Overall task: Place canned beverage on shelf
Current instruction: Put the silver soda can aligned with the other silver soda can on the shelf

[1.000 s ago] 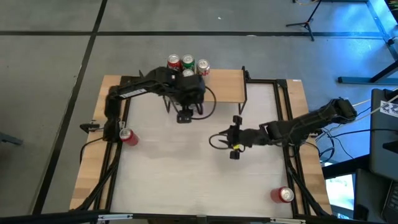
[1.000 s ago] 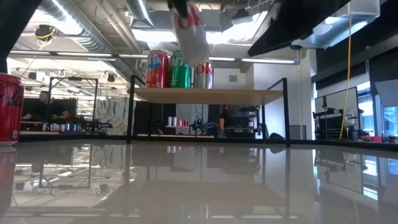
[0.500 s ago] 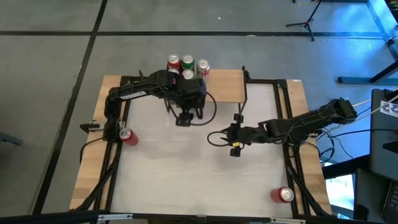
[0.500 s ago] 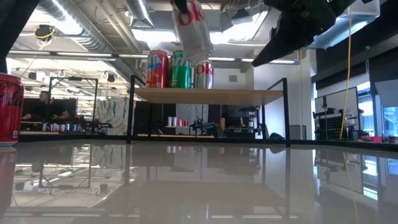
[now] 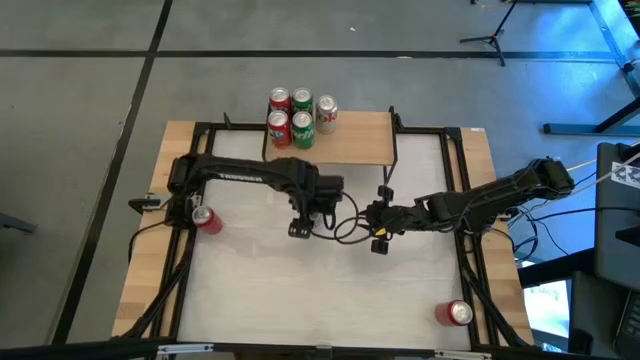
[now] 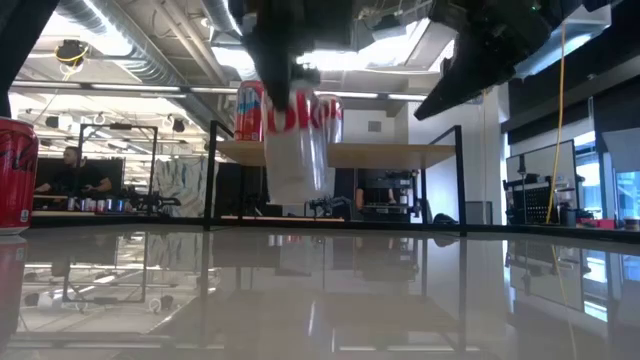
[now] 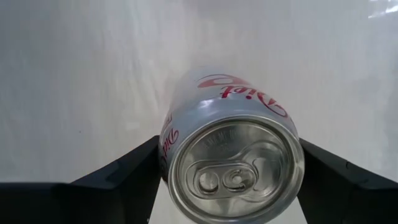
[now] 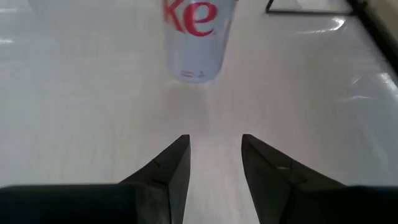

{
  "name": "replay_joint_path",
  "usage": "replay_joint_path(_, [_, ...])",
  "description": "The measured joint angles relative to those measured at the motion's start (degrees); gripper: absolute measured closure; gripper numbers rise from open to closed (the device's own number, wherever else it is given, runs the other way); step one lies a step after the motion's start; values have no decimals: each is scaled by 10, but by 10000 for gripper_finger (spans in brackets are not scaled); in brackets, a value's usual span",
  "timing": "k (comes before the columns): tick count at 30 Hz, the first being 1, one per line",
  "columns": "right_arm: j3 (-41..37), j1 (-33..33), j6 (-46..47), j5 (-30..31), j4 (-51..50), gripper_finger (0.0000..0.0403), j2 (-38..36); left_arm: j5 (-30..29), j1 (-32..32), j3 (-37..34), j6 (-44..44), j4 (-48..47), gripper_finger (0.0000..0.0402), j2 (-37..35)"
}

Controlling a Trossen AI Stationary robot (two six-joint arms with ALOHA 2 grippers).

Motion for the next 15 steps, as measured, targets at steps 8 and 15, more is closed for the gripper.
replay_joint_path(8, [-44, 0, -2, -1, 54, 262, 1, 14, 0, -72, -8, 77, 116, 0])
replay_joint_path(15, [-44, -1, -30, -1, 61, 262, 1, 7, 1, -92, 6, 125, 101, 0])
